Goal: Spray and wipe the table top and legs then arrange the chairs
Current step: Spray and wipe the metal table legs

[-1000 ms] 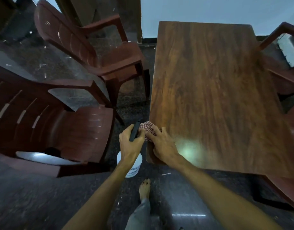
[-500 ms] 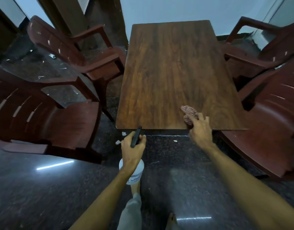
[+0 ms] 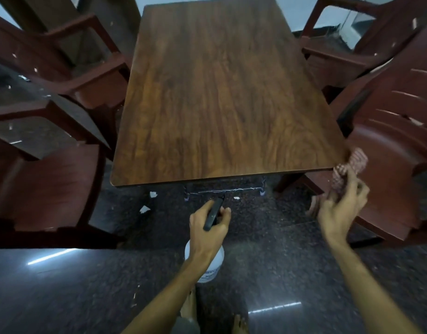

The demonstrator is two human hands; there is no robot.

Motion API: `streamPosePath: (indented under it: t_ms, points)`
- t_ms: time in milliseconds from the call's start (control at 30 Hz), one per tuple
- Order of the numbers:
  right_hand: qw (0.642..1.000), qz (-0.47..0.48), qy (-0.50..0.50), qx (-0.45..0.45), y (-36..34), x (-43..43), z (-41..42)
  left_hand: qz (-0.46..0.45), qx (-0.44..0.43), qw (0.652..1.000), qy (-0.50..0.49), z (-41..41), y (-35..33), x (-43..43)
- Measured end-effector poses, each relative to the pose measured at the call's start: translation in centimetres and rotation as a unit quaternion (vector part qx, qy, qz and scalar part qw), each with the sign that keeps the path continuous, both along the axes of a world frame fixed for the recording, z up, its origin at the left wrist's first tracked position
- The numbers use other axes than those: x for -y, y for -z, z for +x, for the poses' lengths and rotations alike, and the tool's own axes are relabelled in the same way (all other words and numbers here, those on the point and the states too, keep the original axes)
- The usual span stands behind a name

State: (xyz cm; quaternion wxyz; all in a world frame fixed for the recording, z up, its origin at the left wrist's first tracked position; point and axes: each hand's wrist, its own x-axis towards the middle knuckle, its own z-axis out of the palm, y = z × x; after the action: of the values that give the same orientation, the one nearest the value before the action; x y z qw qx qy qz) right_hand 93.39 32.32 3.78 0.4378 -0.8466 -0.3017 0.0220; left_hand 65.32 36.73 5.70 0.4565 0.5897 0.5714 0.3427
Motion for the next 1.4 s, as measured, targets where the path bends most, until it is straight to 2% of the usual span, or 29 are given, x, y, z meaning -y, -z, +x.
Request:
streamPosePath:
  t_ms: [133, 267, 433, 533, 767, 1133, 1267, 1400]
  points:
    - [0.995, 0.053, -0.033, -0.075, 11.1, -1.5, -7.9, 0.001, 0.006, 1.0, -0.025, -1.7, 7.6, -2.0]
    - [0.977, 0.112, -0.144, -0.115, 19.4, -6.9, -13.7, 0.052, 0.013, 0.997, -0.061, -4.3, 15.5, -5.4]
    - [0.94, 0.173, -0.282, -0.085, 29.0, -14.3, -17.8, 0.133, 0.039, 0.986, -0.096, -7.7, 25.8, -11.2]
    - [0.925, 0.189, -0.32, -0.076, 32.9, -18.1, -18.3, 0.162, 0.038, 0.98, -0.111, -8.7, 29.7, -14.6]
    - [0.901, 0.235, -0.36, -0.058, 36.4, -23.2, -19.6, 0.193, 0.083, 0.967, -0.141, -9.5, 35.0, -18.5]
    - [0.891, 0.251, -0.379, -0.009, 36.3, -26.0, -21.2, 0.18, 0.071, 0.97, -0.146, -10.7, 37.8, -19.8]
    - [0.884, 0.253, -0.39, 0.054, 35.5, -27.2, -21.6, 0.207, 0.074, 0.964, -0.147, -11.6, 38.3, -20.2]
    - [0.851, 0.243, -0.405, 0.229, 33.5, -29.9, -23.0, 0.224, 0.078, 0.961, -0.142, -12.7, 38.6, -20.4]
